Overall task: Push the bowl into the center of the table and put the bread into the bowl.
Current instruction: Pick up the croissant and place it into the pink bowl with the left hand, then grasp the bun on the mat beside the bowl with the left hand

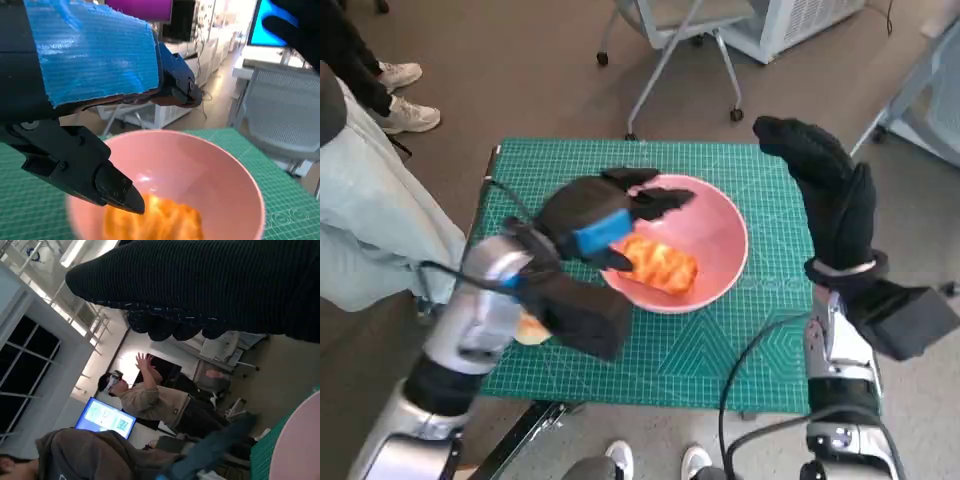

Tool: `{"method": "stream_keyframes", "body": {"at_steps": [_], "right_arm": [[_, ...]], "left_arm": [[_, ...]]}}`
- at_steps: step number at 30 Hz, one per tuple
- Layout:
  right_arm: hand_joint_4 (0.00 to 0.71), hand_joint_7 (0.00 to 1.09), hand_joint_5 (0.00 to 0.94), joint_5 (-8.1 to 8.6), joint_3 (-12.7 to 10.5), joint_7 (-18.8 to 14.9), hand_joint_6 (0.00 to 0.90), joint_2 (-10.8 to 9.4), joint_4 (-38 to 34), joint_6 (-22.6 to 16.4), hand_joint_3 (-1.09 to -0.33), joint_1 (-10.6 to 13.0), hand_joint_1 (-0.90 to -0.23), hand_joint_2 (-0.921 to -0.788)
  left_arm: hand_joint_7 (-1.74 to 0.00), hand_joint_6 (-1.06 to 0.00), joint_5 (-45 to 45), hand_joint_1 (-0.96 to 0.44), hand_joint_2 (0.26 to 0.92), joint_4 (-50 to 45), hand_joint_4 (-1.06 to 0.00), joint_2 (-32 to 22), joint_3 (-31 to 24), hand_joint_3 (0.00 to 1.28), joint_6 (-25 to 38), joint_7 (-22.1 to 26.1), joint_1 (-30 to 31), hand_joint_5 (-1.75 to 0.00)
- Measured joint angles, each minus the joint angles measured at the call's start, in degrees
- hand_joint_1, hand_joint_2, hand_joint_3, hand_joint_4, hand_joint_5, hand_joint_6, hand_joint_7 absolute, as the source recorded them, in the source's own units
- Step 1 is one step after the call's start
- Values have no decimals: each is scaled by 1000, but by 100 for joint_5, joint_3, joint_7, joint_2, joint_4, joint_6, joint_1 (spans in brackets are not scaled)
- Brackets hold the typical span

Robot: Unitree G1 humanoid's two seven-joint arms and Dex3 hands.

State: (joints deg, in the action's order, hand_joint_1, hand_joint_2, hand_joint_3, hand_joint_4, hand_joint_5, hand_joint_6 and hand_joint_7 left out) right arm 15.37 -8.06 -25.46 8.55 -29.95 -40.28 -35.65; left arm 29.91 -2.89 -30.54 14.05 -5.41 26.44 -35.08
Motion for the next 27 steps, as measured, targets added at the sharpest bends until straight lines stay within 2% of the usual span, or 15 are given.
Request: {"method": "stream_keyframes", "body": {"at_steps": [6, 11, 15, 20, 27], "right_arm": [[176, 589, 1, 6, 1, 2, 7, 5, 36, 11, -782, 59, -668, -921], [176, 590, 1, 6, 3, 8, 8, 7, 83, 42, -782, 81, -667, -921], [176, 591, 1, 6, 5, 23, 9, 6, 131, 88, -782, 87, -666, -921], [175, 592, 1, 5, 23, 27, 7, -1, 163, 136, -784, 85, -665, -921], [176, 594, 1, 8, 26, 28, 7, 0, 163, 167, -784, 83, -665, -921]], "left_arm": [[0, -339, -443, -80, 706, -409, -186, -638, -608, 0, -181, 316, 388, 0], [0, -270, -880, 75, 703, -725, -67, -1181, -1124, 4, -82, 772, 724, -2], [0, -238, -1046, 164, 710, -1010, -18, -1492, -1362, 8, 160, 1112, 988, 0], [0, -221, -1159, 210, 718, -1334, -2, -1748, -1545, 11, 503, 1443, 1330, 1], [0, -209, -1274, 207, 727, -1584, 1, -1973, -1738, 13, 575, 1654, 1767, 1]]}}
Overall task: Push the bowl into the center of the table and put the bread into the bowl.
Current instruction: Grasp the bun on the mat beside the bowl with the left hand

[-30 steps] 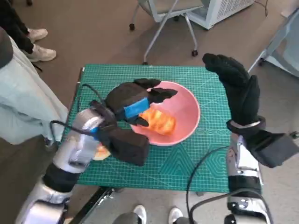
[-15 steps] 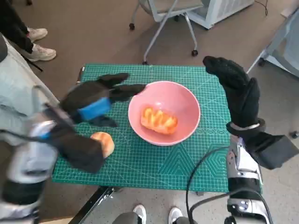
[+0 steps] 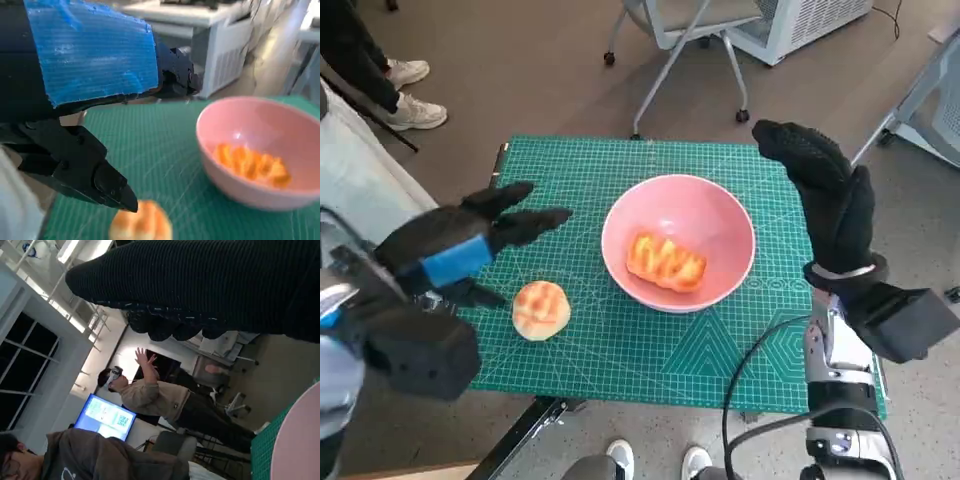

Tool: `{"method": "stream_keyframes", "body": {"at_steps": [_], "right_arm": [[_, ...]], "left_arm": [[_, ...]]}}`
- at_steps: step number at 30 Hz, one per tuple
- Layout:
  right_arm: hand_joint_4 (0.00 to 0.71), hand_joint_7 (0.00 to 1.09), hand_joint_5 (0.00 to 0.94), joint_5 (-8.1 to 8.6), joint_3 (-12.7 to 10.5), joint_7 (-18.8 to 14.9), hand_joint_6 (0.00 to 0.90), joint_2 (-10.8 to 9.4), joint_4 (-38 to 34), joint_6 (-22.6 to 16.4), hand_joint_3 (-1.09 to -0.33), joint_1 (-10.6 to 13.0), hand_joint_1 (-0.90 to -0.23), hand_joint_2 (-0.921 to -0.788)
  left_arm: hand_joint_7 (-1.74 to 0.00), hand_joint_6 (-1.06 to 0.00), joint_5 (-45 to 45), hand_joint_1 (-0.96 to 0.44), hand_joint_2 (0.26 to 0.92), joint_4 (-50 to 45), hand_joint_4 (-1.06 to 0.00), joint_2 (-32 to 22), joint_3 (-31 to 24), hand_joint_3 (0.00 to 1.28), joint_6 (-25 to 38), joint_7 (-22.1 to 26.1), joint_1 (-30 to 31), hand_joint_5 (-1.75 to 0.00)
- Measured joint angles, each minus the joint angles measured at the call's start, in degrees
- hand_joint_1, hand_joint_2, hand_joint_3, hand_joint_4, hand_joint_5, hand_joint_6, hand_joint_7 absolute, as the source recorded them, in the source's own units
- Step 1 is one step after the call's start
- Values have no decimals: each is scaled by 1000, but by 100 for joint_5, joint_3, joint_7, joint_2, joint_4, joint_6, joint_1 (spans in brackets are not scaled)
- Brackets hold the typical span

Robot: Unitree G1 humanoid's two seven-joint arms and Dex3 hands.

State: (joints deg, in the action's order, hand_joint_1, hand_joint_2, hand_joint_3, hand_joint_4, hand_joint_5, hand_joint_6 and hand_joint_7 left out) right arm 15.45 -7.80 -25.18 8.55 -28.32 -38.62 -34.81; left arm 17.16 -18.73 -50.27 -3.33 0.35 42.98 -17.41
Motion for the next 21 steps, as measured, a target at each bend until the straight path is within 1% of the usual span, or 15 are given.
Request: {"method": "stream_keyframes", "body": {"at_steps": [7, 13, 21], "right_arm": [[176, 596, 1, 8, -7, -1, 5, 8, -1, 6, -784, 0, -668, -921], [176, 595, 1, 13, -15, -8, 3, 11, -12, 6, -783, -1, -667, -921], [175, 596, 0, 16, -21, -31, 2, 10, -88, 1, -784, -7, -666, -921]], "left_arm": [[0, -194, -213, 191, 734, -40, 1, -140, -84, 16, 22, 195, 350, 1], [0, -181, -309, 184, 739, -32, 1, -178, -70, 18, 102, 351, 509, 1], [-2, -181, -244, 180, 742, -33, -8, -167, 200, 19, 372, 422, 528, -3]]}}
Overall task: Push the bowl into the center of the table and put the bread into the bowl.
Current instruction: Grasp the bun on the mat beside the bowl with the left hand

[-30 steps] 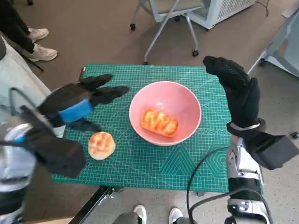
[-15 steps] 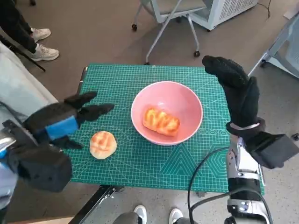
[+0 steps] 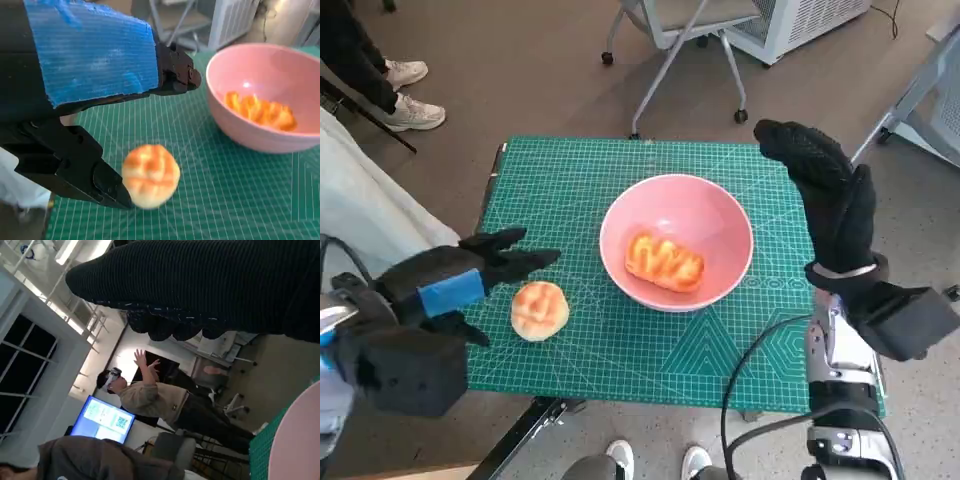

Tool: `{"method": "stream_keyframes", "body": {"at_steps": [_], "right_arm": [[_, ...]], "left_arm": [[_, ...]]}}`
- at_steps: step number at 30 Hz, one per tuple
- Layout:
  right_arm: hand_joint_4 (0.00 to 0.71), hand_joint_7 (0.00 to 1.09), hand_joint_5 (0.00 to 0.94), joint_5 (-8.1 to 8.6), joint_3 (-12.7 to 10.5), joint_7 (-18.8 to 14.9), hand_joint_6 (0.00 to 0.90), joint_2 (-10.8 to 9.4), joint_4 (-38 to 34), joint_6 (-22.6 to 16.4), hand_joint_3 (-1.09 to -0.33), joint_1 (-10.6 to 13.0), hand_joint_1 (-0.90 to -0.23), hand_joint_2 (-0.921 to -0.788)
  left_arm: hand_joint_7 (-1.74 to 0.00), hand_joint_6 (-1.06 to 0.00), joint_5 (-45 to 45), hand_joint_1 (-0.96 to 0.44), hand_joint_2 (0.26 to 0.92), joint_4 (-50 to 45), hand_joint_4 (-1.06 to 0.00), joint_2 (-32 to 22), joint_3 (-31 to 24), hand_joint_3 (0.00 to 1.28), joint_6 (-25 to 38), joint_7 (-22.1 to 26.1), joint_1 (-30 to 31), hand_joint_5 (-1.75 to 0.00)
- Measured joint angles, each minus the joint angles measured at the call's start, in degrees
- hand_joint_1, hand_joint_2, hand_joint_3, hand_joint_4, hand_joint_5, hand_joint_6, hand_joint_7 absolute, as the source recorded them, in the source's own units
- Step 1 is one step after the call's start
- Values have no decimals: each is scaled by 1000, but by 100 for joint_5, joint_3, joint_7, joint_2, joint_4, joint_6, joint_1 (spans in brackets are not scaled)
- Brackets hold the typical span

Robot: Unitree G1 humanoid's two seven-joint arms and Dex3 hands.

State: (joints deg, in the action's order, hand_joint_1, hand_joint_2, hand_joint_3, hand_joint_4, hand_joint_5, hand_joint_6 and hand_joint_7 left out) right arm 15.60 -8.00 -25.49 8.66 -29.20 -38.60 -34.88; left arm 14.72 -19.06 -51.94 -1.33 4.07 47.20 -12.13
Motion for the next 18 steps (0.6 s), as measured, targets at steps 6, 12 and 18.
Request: {"method": "stream_keyframes", "body": {"at_steps": [6, 12, 18], "right_arm": [[175, 596, 0, 2, -4, -31, 1, 1, -32, -2, -784, -11, -666, -921], [176, 597, 0, 3, -13, -49, 1, 6, -50, -14, -784, -13, -667, -921], [176, 597, 1, 3, -29, -70, 2, 15, -90, -34, -784, -15, -671, -921]], "left_arm": [[-4, -188, 98, 169, 742, 61, -27, 97, 306, 19, 90, -22, -11, -8], [-11, -210, 215, 172, 742, 296, -61, 264, 615, 18, 89, -83, -103, -13], [-16, -255, 418, 187, 741, 732, -128, 472, 949, 20, -49, -228, -297, -16]]}}
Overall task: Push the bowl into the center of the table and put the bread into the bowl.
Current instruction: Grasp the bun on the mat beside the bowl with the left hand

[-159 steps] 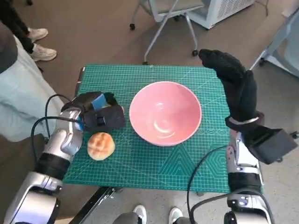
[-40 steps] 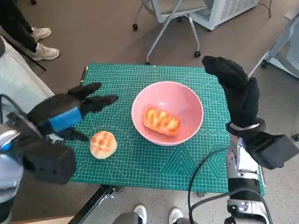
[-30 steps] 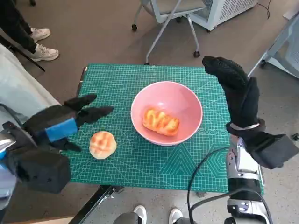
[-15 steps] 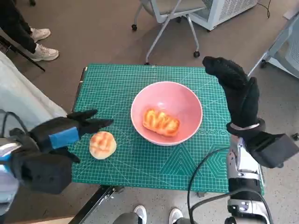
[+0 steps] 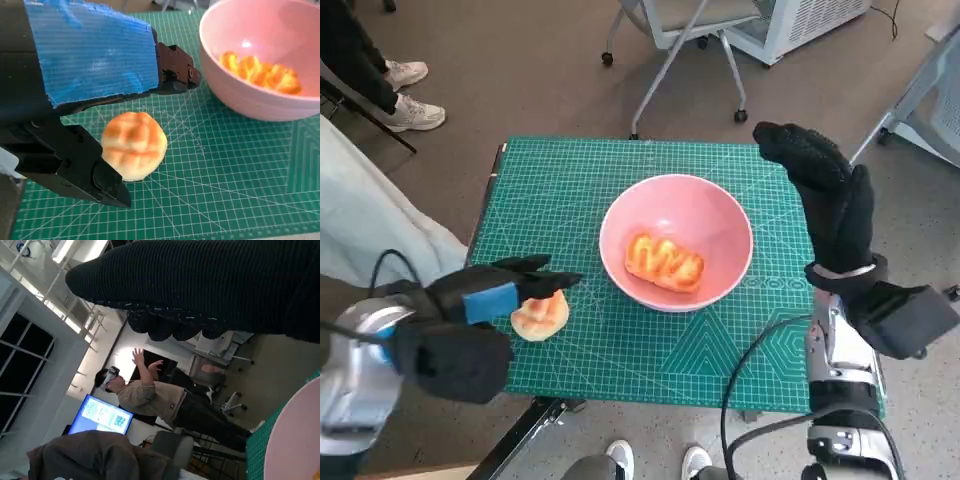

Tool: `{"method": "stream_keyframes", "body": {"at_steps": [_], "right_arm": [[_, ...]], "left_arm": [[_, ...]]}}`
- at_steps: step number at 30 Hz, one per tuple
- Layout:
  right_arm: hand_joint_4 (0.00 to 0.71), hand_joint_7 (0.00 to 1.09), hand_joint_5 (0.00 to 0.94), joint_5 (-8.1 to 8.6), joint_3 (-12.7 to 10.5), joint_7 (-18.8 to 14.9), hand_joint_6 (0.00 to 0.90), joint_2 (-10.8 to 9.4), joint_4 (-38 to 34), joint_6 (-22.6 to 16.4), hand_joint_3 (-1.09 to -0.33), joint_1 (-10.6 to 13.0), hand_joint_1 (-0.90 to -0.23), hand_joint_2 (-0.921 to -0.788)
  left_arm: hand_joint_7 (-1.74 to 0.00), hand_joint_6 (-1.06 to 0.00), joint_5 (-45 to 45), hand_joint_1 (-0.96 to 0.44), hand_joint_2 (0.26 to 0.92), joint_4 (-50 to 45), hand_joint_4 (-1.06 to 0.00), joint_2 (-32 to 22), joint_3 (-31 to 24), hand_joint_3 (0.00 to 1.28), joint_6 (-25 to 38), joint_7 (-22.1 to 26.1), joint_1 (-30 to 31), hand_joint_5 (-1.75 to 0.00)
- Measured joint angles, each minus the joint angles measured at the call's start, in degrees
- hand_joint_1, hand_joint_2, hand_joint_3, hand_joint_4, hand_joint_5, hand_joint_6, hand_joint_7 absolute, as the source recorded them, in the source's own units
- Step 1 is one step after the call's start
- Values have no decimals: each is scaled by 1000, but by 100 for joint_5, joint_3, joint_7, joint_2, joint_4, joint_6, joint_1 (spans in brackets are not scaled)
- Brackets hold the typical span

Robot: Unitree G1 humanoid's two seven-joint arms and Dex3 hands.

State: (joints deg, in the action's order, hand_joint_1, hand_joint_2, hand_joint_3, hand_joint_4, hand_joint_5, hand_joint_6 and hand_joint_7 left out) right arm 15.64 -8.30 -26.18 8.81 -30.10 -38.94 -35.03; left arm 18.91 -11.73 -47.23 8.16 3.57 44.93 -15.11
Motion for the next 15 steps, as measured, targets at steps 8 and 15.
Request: {"method": "stream_keyframes", "body": {"at_steps": [8, 15], "right_arm": [[177, 597, 1, 0, -21, -29, 3, 16, 0, -3, -785, 1, -673, -921], [178, 595, 1, 2, -39, -65, 5, 49, 2, -2, -783, 2, -677, -921]], "left_arm": [[-18, -349, 290, 197, 752, 582, -311, 233, 352, 38, -344, -244, -215, -25], [-42, -557, 571, 178, 776, 995, -556, 320, 570, 103, -620, -456, -381, -34]]}}
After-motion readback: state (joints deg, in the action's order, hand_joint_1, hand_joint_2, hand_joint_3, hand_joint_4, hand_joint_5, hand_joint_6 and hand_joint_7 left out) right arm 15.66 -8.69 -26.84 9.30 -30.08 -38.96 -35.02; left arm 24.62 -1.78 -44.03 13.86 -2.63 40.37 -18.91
